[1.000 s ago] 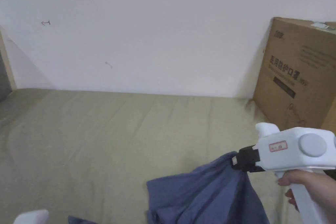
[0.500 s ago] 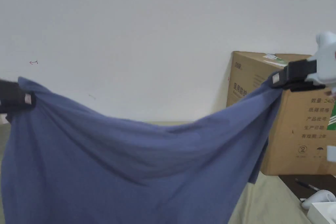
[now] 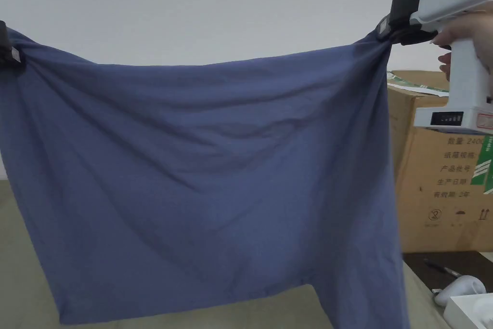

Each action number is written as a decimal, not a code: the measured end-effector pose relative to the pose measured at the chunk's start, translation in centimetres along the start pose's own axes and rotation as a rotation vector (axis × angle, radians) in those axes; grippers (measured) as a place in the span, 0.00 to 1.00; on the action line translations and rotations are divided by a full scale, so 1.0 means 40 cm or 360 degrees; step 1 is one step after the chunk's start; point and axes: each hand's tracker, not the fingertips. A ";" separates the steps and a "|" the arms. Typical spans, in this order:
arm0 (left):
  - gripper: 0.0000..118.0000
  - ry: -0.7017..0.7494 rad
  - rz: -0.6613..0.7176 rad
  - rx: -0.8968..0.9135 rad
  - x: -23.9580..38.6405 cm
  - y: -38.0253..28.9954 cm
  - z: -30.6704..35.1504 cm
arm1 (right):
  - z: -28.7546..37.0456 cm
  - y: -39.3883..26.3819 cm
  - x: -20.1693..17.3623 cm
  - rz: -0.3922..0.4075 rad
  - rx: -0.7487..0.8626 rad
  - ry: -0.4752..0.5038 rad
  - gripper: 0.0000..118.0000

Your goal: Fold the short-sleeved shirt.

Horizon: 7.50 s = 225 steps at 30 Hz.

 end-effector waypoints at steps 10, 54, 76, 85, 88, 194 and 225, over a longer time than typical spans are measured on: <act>0.03 0.0059 0.0015 0.0104 -0.017 0.030 -0.236 | -0.251 0.016 0.001 0.0023 0.0131 -0.0126 0.09; 0.05 0.0259 -0.0050 -0.0936 -0.277 -1.141 0.056 | 0.173 -1.299 0.284 -0.0150 -0.1202 -0.0287 0.09; 0.00 0.0083 -0.0047 -0.0233 -0.010 -0.945 0.413 | 0.546 -1.042 0.010 0.0008 -0.0200 0.0008 0.00; 0.00 0.0032 -0.0170 -0.0227 -0.091 -0.956 0.407 | 0.500 -1.064 -0.038 -0.0002 -0.0197 0.0158 0.00; 0.00 -0.0107 -0.0101 -0.0348 -0.085 -0.852 0.301 | 0.471 -1.052 -0.049 0.0068 -0.0215 0.0184 0.00; 0.02 0.0038 -0.0311 -0.0204 0.015 -0.082 0.117 | 0.193 -0.111 0.060 0.0002 -0.0347 0.0119 0.00; 0.02 0.0002 -0.0316 0.0108 0.003 -0.159 -0.467 | -0.340 -0.232 0.067 0.0142 0.0035 -0.0158 0.00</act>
